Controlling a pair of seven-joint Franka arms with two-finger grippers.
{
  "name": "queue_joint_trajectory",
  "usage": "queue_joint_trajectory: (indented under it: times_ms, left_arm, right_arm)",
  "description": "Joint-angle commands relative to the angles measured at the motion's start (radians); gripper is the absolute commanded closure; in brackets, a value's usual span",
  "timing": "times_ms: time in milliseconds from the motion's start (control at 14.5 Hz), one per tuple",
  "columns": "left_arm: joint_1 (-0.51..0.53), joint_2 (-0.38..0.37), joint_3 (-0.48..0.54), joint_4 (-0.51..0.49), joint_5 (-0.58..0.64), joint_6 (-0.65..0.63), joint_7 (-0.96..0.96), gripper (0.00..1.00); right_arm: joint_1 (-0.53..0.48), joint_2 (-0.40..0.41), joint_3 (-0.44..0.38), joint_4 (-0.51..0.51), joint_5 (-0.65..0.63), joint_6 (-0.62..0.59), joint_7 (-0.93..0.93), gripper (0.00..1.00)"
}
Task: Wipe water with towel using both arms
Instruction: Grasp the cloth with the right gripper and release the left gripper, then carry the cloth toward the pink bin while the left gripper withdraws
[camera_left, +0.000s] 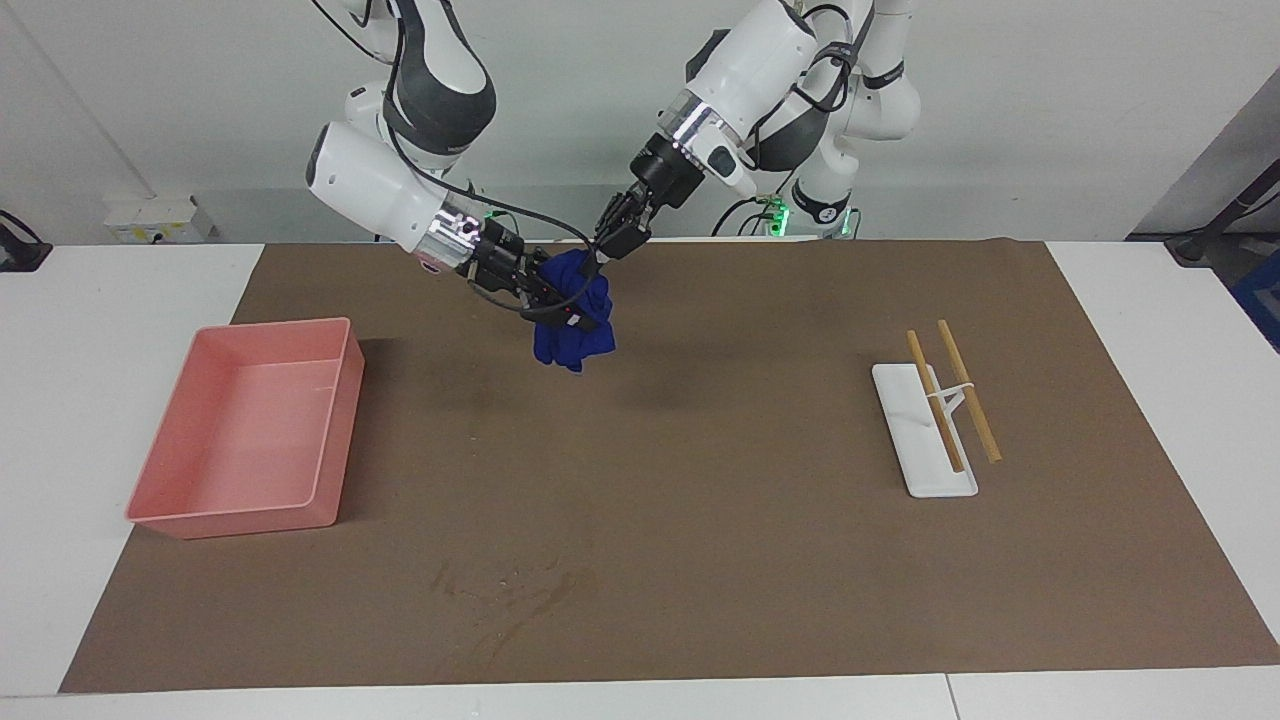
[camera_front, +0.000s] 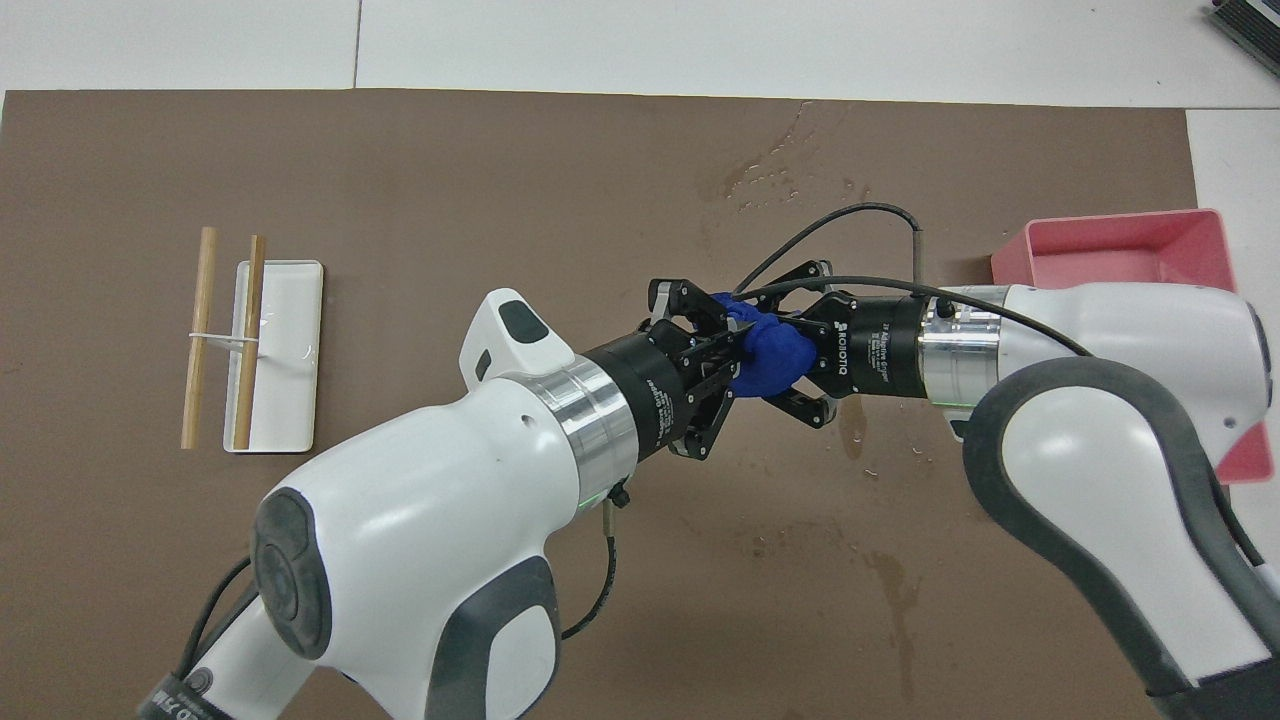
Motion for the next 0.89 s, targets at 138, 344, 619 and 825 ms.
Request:
queue_joint_trajectory:
  times_ms: [138, 344, 619, 825]
  left_arm:
    - [-0.004, -0.036, 0.018, -0.032, -0.017, 0.0, 0.0, 0.02]
    - [0.046, -0.03, 0.019, -0.015, 0.022, -0.055, 0.039, 0.0]
    - [0.196, 0.007, 0.019, 0.106, 0.165, -0.286, 0.304, 0.0]
    - [0.262, 0.014, 0.021, 0.135, 0.281, -0.375, 0.582, 0.0]
  right_arm:
    - [0.004, -0.006, 0.001, -0.01, -0.048, 0.0, -0.045, 1.0]
    - [0.005, -0.004, 0.001, -0.013, -0.162, -0.044, -0.139, 1.0]
    - [0.002, 0.028, 0.001, -0.07, -0.351, -0.095, -0.48, 1.0]
    - [0.004, 0.06, 0.001, -0.127, -0.581, -0.095, -0.782, 1.0]
